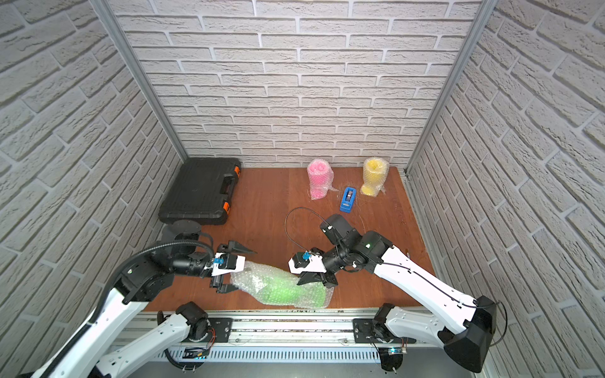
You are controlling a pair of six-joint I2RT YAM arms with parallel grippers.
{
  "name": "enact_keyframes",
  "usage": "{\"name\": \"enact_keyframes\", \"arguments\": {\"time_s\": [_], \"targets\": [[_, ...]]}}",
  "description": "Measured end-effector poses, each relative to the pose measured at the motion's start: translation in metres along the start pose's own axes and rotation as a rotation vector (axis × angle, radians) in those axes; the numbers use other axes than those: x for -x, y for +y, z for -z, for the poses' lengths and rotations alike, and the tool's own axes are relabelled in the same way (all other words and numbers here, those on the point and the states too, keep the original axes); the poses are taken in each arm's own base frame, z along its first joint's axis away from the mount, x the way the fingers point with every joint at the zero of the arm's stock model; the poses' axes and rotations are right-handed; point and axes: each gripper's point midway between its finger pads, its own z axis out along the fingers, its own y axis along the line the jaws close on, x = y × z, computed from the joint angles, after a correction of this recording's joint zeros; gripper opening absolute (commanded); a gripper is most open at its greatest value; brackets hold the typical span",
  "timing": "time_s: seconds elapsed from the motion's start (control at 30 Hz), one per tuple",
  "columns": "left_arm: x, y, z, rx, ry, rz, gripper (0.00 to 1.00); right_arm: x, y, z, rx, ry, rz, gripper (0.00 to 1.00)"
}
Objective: Wrap wine glasses in bubble wrap
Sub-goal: Wrap the wine glass in bubble wrap.
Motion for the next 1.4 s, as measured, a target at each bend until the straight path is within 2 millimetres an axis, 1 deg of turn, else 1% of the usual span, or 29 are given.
{"name": "enact_keyframes", "arguments": {"time_s": [0.07, 0.17, 0.27, 0.3, 0.43, 0.57, 0.73, 0.8, 0.87, 0.93, 1.07, 1.23, 1.27, 1.4], "targets": [[-0.003, 0.002, -0.003, -0.009, 0.009, 0.005, 0.28, -0.001, -0.004, -0.001, -0.014, -0.001, 0.0, 0.03], [-0.006, 0.004, -0.004, -0.012, 0.025, 0.013, 0.13, -0.006, -0.013, -0.008, -0.047, -0.007, -0.006, 0.03], [-0.005, 0.007, -0.003, -0.013, 0.043, 0.025, 0.02, -0.013, -0.025, -0.02, -0.076, -0.032, -0.02, 0.03], [-0.005, 0.009, -0.003, -0.013, 0.052, 0.028, 0.0, -0.016, -0.029, -0.024, -0.085, -0.042, -0.026, 0.03], [-0.009, 0.018, -0.006, -0.025, 0.102, 0.063, 0.0, -0.025, -0.051, -0.05, -0.116, -0.085, -0.039, 0.03], [-0.021, 0.026, -0.014, -0.054, 0.177, 0.126, 0.0, -0.036, -0.07, -0.075, -0.145, -0.13, -0.037, 0.03], [-0.039, 0.038, -0.024, -0.085, 0.291, 0.19, 0.0, -0.051, -0.09, -0.094, -0.215, -0.199, -0.033, 0.03], [-0.049, 0.041, -0.031, -0.107, 0.346, 0.213, 0.0, -0.062, -0.096, -0.099, -0.244, -0.224, -0.049, 0.03], [-0.059, 0.044, -0.04, -0.132, 0.39, 0.239, 0.0, -0.074, -0.101, -0.102, -0.268, -0.245, -0.075, 0.03], [-0.068, 0.047, -0.049, -0.155, 0.418, 0.267, 0.0, -0.08, -0.105, -0.101, -0.292, -0.267, -0.09, 0.03], [-0.083, 0.049, -0.066, -0.207, 0.469, 0.32, 0.0, -0.086, -0.109, -0.098, -0.325, -0.305, -0.106, 0.03], [-0.103, 0.046, -0.094, -0.277, 0.53, 0.376, 0.0, -0.094, -0.111, -0.096, -0.346, -0.342, -0.138, 0.03], [-0.107, 0.045, -0.1, -0.291, 0.538, 0.385, 0.0, -0.096, -0.111, -0.096, -0.35, -0.345, -0.144, 0.03], [-0.11, 0.043, -0.122, -0.323, 0.548, 0.393, 0.0, -0.105, -0.11, -0.094, -0.363, -0.348, -0.18, 0.03]]}}
